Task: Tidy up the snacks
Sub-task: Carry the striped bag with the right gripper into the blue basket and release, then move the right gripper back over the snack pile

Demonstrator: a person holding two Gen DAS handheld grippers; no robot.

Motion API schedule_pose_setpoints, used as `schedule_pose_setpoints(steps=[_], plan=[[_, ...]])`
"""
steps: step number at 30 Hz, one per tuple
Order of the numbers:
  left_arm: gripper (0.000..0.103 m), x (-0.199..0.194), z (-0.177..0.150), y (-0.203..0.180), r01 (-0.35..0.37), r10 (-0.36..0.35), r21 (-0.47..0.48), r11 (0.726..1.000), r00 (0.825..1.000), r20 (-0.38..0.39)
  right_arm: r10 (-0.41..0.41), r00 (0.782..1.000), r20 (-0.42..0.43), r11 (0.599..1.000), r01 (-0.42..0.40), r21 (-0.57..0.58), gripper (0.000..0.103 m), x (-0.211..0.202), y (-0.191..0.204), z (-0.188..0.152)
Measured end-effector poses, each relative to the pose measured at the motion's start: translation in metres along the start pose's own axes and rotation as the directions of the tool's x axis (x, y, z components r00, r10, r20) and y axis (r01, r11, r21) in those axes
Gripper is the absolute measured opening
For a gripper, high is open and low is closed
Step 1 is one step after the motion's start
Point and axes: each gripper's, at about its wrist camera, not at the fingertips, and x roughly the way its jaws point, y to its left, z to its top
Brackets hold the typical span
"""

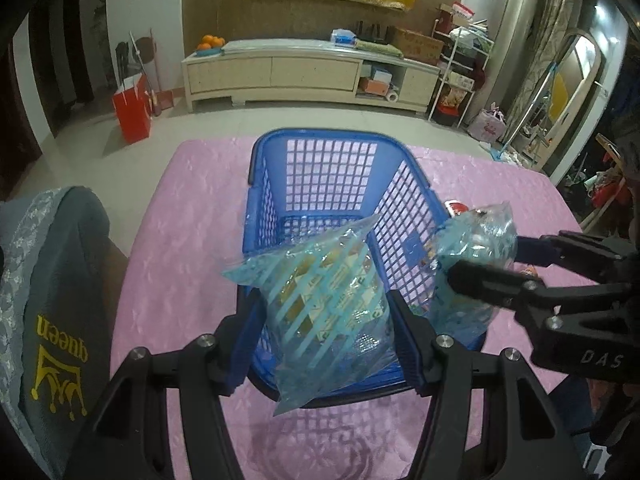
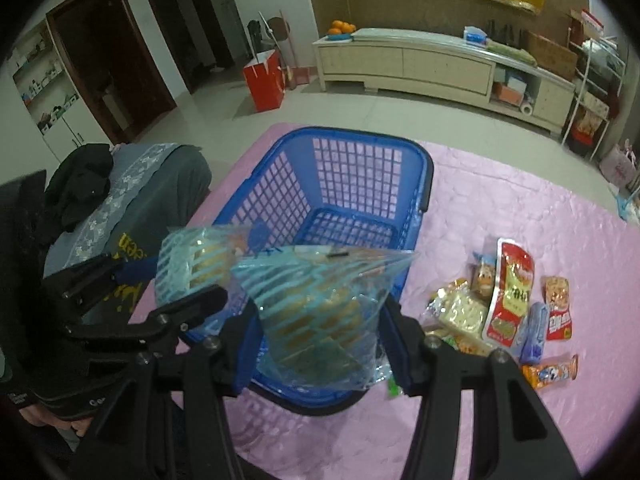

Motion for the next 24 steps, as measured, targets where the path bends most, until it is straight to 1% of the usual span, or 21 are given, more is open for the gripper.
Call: schedule_pose_setpoints(steps=[5, 7, 8, 9, 11, 15, 20, 21, 22, 24], plan=[[0.059, 0.000, -0.002, 0.003, 0.029, -0.029, -0.006, 1.000, 1.000, 0.012, -0.006, 1.000, -0.009, 1.000, 0.006, -0.012, 0.063, -0.001, 0.004, 0.002], [0.063, -0.001, -0.002, 0.001, 0.021, -0.021, 0.007, 1.000, 1.000, 0.006, 0.007, 1.000, -0.020, 1.000, -0.007, -0.013, 0.074, 0.000, 0.005, 0.001], [0.067, -0.003, -0.002, -0.001, 0.010, -0.010, 0.017, 1.000, 1.000, 0.009, 0.010, 1.000, -0.029, 1.000, -0.010, -0.012, 0.085, 0.000, 0.005, 0.001], [0.068, -0.004, -0.003, -0.003, -0.005, 0.005, 0.026, 1.000, 1.000, 0.015, 0.009, 1.000, -0.028, 1.000, -0.010, -0.008, 0.088, -0.001, 0.003, 0.001], [0.070, -0.007, -0.005, -0.006, -0.022, 0.021, 0.038, 0.999, 1.000, 0.022, 0.002, 1.000, -0.008, 1.000, -0.002, -0.001, 0.088, -0.008, 0.000, -0.001], [0.072, -0.021, -0.008, -0.010, -0.004, 0.003, 0.033, 0.999, 0.999, 0.037, 0.002, 1.000, 0.008, 1.000, -0.002, 0.027, 0.089, -0.020, -0.009, -0.004], [0.072, -0.045, -0.008, -0.028, -0.018, 0.013, 0.061, 0.998, 0.997, 0.070, -0.020, 0.999, 0.040, 0.999, 0.019, 0.043, 0.089, -0.045, -0.021, -0.011], [0.073, -0.048, -0.007, -0.032, -0.018, 0.013, 0.066, 0.998, 0.997, 0.075, -0.024, 0.999, 0.047, 0.999, 0.022, 0.045, 0.089, -0.050, -0.023, -0.013], [0.078, -0.053, -0.007, -0.037, -0.022, 0.016, 0.074, 0.997, 0.996, 0.083, -0.027, 0.998, 0.057, 0.998, 0.024, 0.049, 0.089, -0.057, -0.027, -0.014], [0.079, -0.060, -0.006, -0.047, -0.030, 0.022, 0.085, 0.996, 0.995, 0.097, -0.035, 0.997, 0.075, 0.998, 0.031, 0.059, 0.089, -0.070, -0.034, -0.019]])
